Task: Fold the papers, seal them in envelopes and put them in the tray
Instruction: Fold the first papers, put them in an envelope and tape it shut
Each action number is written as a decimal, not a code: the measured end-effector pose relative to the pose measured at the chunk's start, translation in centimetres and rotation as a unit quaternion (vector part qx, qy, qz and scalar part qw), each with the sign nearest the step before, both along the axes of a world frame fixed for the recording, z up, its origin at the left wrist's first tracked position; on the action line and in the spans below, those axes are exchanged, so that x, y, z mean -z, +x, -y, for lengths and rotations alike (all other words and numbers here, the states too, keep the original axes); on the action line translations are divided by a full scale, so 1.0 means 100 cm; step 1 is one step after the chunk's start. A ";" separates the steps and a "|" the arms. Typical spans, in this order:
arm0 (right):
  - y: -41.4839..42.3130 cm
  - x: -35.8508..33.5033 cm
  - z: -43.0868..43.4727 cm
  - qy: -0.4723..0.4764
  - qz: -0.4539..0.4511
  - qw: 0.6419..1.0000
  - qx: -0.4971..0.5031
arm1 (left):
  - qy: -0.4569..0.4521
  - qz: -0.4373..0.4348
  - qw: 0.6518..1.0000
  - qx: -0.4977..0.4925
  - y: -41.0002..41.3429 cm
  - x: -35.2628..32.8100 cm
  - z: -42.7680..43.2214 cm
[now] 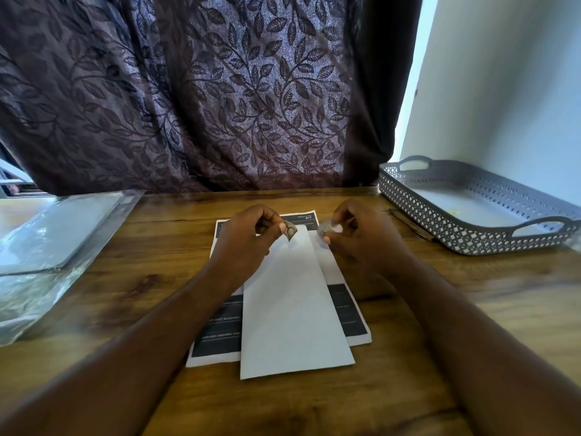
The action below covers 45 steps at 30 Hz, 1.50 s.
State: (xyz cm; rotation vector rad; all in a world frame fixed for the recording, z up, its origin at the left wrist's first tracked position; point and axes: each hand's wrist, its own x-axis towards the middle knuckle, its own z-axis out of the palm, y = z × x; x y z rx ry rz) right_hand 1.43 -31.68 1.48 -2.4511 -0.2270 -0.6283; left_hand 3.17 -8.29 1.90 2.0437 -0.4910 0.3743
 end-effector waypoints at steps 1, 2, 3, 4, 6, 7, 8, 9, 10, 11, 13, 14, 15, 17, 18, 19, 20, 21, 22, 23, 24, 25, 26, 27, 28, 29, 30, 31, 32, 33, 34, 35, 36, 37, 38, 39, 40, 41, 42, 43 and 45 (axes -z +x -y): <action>0.000 -0.001 0.006 -0.005 -0.007 0.999 0.034 | 0.001 -0.007 1.000 0.000 0.000 0.000 0.000; -0.001 -0.002 0.013 -0.006 -0.020 0.997 0.069 | -0.001 -0.014 1.000 0.004 0.000 0.001 0.001; -0.002 -0.003 0.020 -0.007 -0.034 0.994 0.102 | -0.002 -0.022 1.000 0.009 0.000 0.002 0.001; -0.002 -0.003 0.026 -0.014 -0.042 0.991 0.127 | -0.001 -0.030 0.999 0.012 0.000 0.002 0.001; -0.003 -0.005 0.038 -0.033 -0.039 0.986 0.160 | 0.004 -0.050 0.999 0.021 0.000 0.003 0.002; -0.004 -0.006 0.043 -0.038 -0.039 0.983 0.174 | 0.008 -0.057 0.998 0.027 0.000 0.004 0.002; -0.005 -0.007 0.046 -0.045 -0.045 0.980 0.190 | 0.013 -0.061 0.998 0.031 0.000 0.004 0.003; -0.006 -0.009 0.049 -0.057 -0.053 0.975 0.208 | 0.018 -0.063 0.997 0.032 0.000 0.004 0.003; -0.007 -0.009 0.052 -0.072 -0.061 0.971 0.222 | 0.020 -0.064 0.997 0.032 0.001 0.004 0.004; -0.007 -0.009 0.054 -0.084 -0.069 0.967 0.229 | 0.021 -0.065 0.997 0.031 0.001 0.004 0.004; -0.007 -0.007 0.056 -0.090 -0.087 0.966 0.227 | 0.023 -0.070 0.997 0.032 0.001 0.004 0.004; -0.008 -0.006 0.056 -0.092 -0.101 0.965 0.223 | 0.023 -0.073 0.997 0.032 0.001 0.004 0.005; -0.008 -0.005 0.056 -0.099 -0.113 0.963 0.221 | 0.022 -0.075 0.996 0.031 0.001 0.003 0.005; -0.009 -0.007 0.055 -0.107 -0.117 0.961 0.226 | 0.014 -0.078 0.997 0.024 0.000 0.003 0.006; -0.010 -0.009 0.054 -0.095 -0.097 0.964 0.230 | 0.008 -0.081 0.997 0.018 0.000 0.002 0.007; -0.012 -0.012 0.049 -0.074 -0.060 0.969 0.229 | 0.000 -0.085 0.996 0.012 0.000 0.002 0.007; -0.014 -0.015 0.042 -0.044 -0.019 0.975 0.217 | -0.009 -0.090 0.996 0.007 0.000 0.002 0.007; -0.016 -0.018 0.033 -0.007 0.014 0.981 0.193 | -0.015 -0.094 0.995 0.001 0.000 0.002 0.007; -0.018 -0.020 0.021 0.036 0.027 0.987 0.156 | -0.019 -0.097 0.995 -0.006 0.000 0.002 0.007; -0.021 -0.022 0.005 0.076 0.021 0.991 0.108 | -0.023 -0.099 0.995 -0.013 0.000 0.002 0.008; -0.023 -0.022 -0.011 0.109 0.004 0.992 0.059 | -0.028 -0.097 0.995 -0.018 -0.001 0.002 0.009; -0.024 -0.022 -0.025 0.132 -0.016 0.991 0.016 | -0.033 -0.091 0.995 -0.020 -0.001 0.001 0.008; -0.025 -0.021 -0.038 0.139 -0.036 0.990 -0.014 | -0.034 -0.082 0.996 -0.020 -0.002 0.001 0.008; -0.026 -0.019 -0.049 0.138 -0.050 0.988 -0.038 | -0.028 -0.071 0.997 -0.020 -0.003 0.000 0.007; -0.026 -0.017 -0.057 0.138 -0.057 0.987 -0.056 | -0.018 -0.057 0.998 -0.020 -0.004 0.000 0.007; -0.024 -0.015 -0.060 0.138 -0.060 0.986 -0.066 | -0.009 -0.046 0.999 -0.019 -0.005 0.000 0.007; -0.022 -0.013 -0.061 0.135 -0.060 0.987 -0.069 | -0.005 -0.039 0.999 -0.019 -0.005 0.000 0.007; -0.021 -0.011 -0.061 0.131 -0.061 0.987 -0.069 | -0.006 -0.038 0.999 -0.018 -0.005 0.000 0.007; -0.020 -0.010 -0.062 0.132 -0.064 0.987 -0.068 | -0.009 -0.038 0.999 -0.018 -0.005 0.000 0.007; -0.019 -0.009 -0.061 0.139 -0.068 0.986 -0.064 | -0.009 -0.037 0.999 -0.017 -0.004 0.001 0.007; -0.018 -0.007 -0.060 0.147 -0.071 0.985 -0.058 | -0.005 -0.032 0.999 -0.018 -0.003 0.002 0.007; -0.017 -0.006 -0.060 0.156 -0.072 0.984 -0.049 | 0.008 -0.022 0.999 -0.022 -0.001 0.003 0.005; -0.016 -0.005 -0.059 0.167 -0.075 0.982 -0.039 | 0.039 -0.002 0.999 -0.032 0.002 0.006 0.002; -0.015 -0.003 -0.057 0.179 -0.078 0.980 -0.029 | 0.088 0.025 0.995 -0.046 0.006 0.008 -0.002; -0.014 -0.001 -0.056 0.189 -0.083 0.978 -0.020 | 0.150 0.048 0.986 -0.056 0.012 0.010 -0.007; -0.012 0.000 -0.054 0.193 -0.092 0.977 -0.013 | 0.208 0.057 0.975 -0.060 0.017 0.012 -0.011; -0.011 0.002 -0.053 0.192 -0.101 0.976 -0.009 | 0.255 0.053 0.964 -0.059 0.023 0.014 -0.015; -0.010 0.003 -0.052 0.191 -0.109 0.975 -0.006 | 0.290 0.042 0.954 -0.056 0.028 0.016 -0.017; -0.008 0.005 -0.051 0.191 -0.116 0.975 -0.004 | 0.315 0.028 0.947 -0.051 0.032 0.017 -0.019; -0.007 0.005 -0.050 0.196 -0.121 0.973 -0.002 | 0.332 0.012 0.942 -0.047 0.035 0.020 -0.020; -0.006 0.007 -0.049 0.215 -0.130 0.968 0.000 | 0.354 -0.006 0.935 -0.030 0.039 0.025 -0.020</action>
